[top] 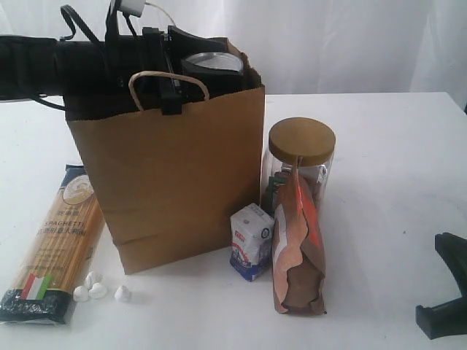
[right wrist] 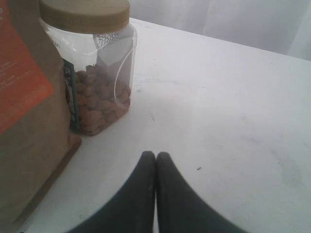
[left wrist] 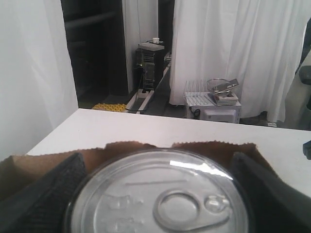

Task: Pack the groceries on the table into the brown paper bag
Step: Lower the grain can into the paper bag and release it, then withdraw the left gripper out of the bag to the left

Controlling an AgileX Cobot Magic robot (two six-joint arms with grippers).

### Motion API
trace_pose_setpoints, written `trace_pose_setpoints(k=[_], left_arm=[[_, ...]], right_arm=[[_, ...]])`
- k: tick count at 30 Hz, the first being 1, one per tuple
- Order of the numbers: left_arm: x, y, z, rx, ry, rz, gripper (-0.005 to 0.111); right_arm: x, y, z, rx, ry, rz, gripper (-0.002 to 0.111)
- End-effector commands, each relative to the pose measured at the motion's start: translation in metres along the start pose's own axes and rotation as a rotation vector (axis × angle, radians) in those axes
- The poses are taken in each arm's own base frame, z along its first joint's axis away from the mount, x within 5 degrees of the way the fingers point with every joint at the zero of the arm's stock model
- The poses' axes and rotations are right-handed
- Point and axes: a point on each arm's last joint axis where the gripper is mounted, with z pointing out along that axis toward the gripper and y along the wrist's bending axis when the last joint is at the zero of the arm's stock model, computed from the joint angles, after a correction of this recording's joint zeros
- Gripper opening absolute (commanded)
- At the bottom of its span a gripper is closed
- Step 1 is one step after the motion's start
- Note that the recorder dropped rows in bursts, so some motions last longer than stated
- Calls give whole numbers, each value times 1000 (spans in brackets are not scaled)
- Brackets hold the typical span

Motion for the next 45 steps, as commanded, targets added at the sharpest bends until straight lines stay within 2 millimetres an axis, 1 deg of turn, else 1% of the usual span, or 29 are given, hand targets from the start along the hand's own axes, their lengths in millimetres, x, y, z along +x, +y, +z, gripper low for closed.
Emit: trace_pose_setpoints(k=[1,3,4,9,25,30,36,41,45], left_arm=[[-12,-3,1,15,-68,54,71],[-12,-3,1,10,-65,55,72],[-11,-2,1,6,-63,55,75],[-10,-1,1,-11,-52,55,106],[-11,-1,1,-4,-56,55,105],[-27,-8,-7,29,-102,93,105],[-50,-12,-26,-1,-87,208,105],[-77,-27,-43,-5,-55,329,105],[-103,-36,-55,-115,-46,396,105]], right_arm=[[2,0,-1,6,2,-6,0],[2,0,-1,6,2,-6,0],[2,0,-1,6,2,-6,0],[2,0,-1,6,2,-6,0],[2,0,-1,6,2,-6,0],[2,0,-1,6,2,-6,0],[2,0,-1,6,2,-6,0],[2,0,-1,6,2,-6,0],[2,0,-1,6,2,-6,0]])
